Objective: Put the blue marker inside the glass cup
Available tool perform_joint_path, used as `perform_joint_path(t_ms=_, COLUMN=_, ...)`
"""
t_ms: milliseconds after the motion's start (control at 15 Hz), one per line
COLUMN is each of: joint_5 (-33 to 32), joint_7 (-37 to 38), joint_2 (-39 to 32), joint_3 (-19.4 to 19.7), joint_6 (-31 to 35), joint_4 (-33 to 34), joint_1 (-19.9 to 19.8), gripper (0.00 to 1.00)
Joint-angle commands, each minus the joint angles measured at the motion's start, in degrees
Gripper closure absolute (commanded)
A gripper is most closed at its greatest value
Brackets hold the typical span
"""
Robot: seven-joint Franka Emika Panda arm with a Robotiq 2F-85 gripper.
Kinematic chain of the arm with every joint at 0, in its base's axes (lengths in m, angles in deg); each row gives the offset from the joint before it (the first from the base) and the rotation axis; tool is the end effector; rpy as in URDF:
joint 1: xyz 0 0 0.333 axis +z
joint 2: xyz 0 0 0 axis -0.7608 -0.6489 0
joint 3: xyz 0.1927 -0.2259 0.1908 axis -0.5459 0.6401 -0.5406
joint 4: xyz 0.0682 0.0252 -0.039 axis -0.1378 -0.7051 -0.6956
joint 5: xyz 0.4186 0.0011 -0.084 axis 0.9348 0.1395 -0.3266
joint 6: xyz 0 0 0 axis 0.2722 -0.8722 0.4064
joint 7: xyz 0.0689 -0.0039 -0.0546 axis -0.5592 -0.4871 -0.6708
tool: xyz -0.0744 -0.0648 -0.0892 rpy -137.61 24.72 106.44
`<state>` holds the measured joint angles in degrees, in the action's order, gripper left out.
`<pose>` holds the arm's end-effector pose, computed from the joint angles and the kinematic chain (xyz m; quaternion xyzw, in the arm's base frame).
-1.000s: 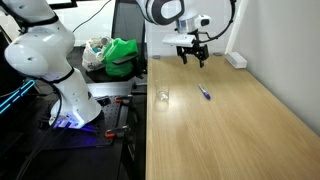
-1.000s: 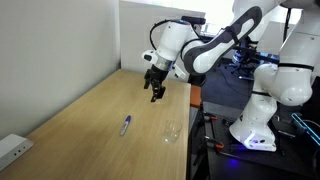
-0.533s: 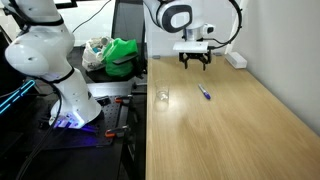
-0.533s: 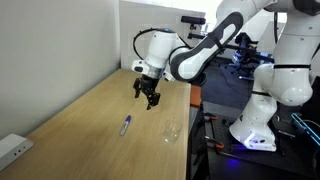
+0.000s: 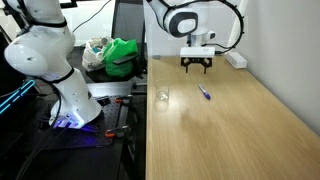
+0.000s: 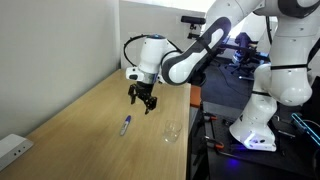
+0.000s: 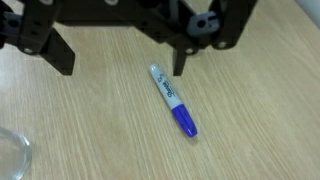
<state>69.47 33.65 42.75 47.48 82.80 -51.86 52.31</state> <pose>0.5862 0.1156 0.2569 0.8229 0.5627 0.0729 0.0279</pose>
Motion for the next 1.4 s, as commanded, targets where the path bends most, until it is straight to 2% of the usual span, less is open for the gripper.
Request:
perform_joint_path(t_ms=0, joint_5=-0.63, joint_7=0.84, joint_2=0.55, joint_3=-0.21, joint_6=1.69, joint_4=-0.92, joint_1=-0.58, gripper=0.0)
perform_joint_path(t_ms=400, joint_5=2.45, joint_7=-3.3, joint_2=-1.87, joint_3=-1.83, joint_6=6.37, joint_4=-0.2, joint_1=-3.27, gripper=0.0)
perform_joint_path(t_ms=600, joint_5=7.62, joint_7=-10.48, joint_2=-3.41, joint_3=-4.85, joint_6=4.72, joint_4=0.84, joint_1=-6.37, gripper=0.0)
perform_joint_path(t_ms=800, joint_5=10.16, joint_7=-17.11, joint_2=-5.21, joint_3=-6.31, joint_6=3.69, joint_4=2.33, joint_1=-8.33, gripper=0.0)
perform_joint_path(t_ms=933, joint_5=10.0, joint_7=-19.53, joint_2=-6.65, joint_3=-6.27, joint_6=4.17, joint_4=3.52, joint_1=-8.64, gripper=0.0)
perform_joint_path(t_ms=1333, joint_5=4.89, joint_7=-19.92, joint_2=-11.01, joint_3=-4.82, joint_6=3.69, joint_4=8.11, joint_1=-7.28, gripper=0.0)
